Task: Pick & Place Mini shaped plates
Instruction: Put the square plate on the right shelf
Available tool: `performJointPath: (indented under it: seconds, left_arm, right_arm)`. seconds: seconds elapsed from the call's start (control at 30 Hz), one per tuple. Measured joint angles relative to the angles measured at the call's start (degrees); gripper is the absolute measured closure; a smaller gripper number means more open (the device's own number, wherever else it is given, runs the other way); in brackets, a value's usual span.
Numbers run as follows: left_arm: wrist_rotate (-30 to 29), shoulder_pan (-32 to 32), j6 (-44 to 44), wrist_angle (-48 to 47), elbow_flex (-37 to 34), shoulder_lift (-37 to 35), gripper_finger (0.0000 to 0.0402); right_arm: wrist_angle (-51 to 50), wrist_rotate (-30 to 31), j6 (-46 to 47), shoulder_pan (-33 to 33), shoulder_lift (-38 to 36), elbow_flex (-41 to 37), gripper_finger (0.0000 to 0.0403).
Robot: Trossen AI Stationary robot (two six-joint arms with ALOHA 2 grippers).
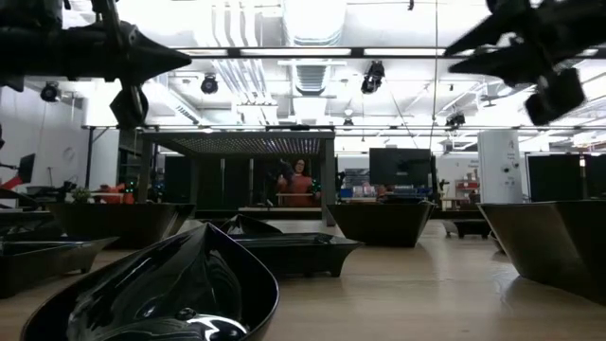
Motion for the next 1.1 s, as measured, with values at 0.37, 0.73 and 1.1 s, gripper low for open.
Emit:
performJointPath:
  seconds: [0.37, 0.73, 1.1]
  left_arm:
    - [0.0, 0.0, -12.9, -0.1, 0.5, 0.0, 0.0401]
    - [0.3, 0.0, -14.0, -0.1, 0.5, 0.0, 0.0401]
    - [0.2, 0.0, -14.0, 0.0, 1.1, 0.0, 0.0401]
  right_arm:
    - [-23.3, -11.2, -3.7, -4.8, 9.3, 15.5, 0.0325]
    - [-62.7, -19.1, 7.5, -5.3, 7.9, 24.5, 0.0315]
    - [-60.2, -18.5, 9.7, -5.8, 12.4, 18.4, 0.0339]
